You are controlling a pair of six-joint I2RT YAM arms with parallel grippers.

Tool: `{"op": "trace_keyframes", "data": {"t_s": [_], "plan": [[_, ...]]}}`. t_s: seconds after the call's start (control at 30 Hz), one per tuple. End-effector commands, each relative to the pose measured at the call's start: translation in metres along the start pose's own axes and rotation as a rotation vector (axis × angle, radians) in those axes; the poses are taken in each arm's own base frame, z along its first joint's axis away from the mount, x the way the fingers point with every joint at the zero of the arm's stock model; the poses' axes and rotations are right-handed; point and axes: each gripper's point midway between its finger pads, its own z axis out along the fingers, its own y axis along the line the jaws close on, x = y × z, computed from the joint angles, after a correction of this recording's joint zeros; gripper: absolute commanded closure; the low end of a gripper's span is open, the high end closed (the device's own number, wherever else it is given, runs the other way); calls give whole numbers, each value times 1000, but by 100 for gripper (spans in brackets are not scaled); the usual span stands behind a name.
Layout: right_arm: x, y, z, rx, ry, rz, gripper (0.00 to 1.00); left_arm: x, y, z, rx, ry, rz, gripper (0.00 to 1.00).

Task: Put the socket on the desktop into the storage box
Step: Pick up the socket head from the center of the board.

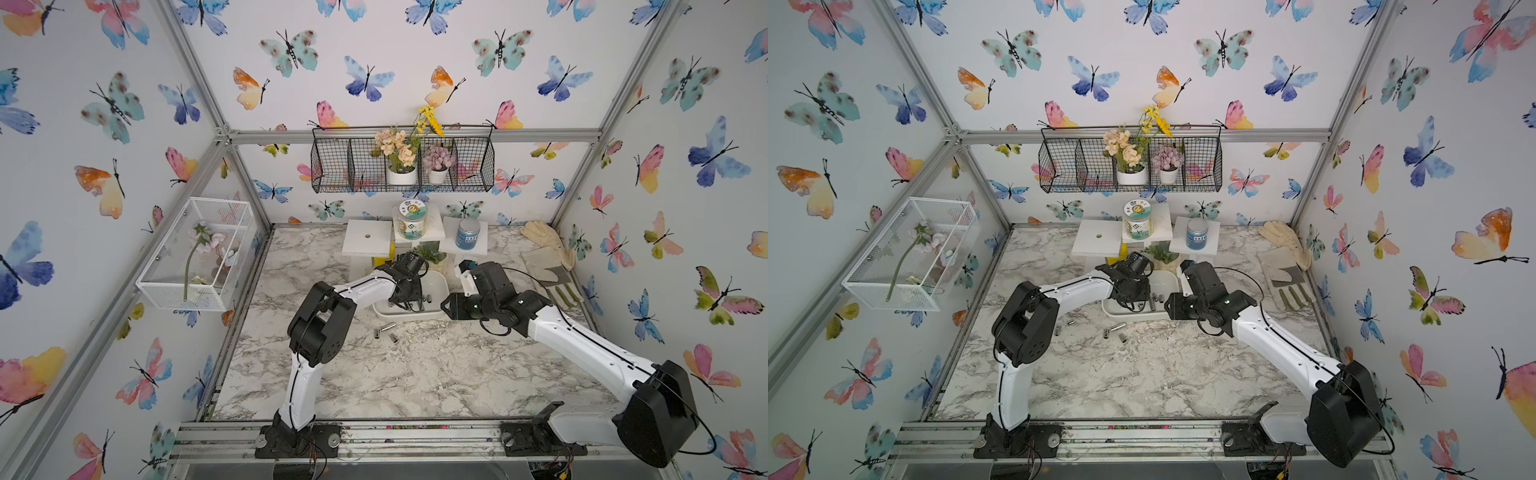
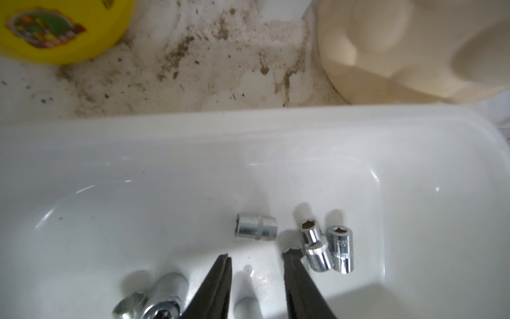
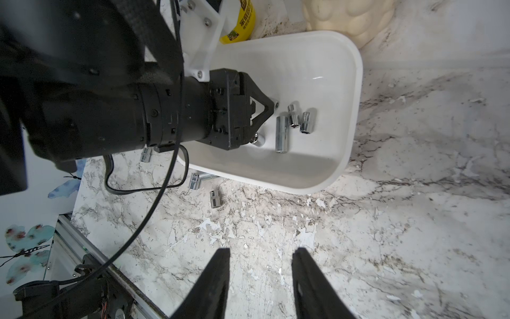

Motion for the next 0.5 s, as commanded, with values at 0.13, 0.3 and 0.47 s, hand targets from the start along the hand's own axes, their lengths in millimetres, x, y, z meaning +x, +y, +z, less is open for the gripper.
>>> {"op": "trace_keyframes", "data": {"t_s": [0.13,0.3,0.47], "plan": [[7,-2,2,12,18,2,56,-4,4,-11,-16,-25,12,58],[5,-1,1,9,12,-5,53,-2,-2,-27,-5,-47,21,56],[2,2,2,3,10,-26,53,0,-5,-55,15,-80,20,54]]}}
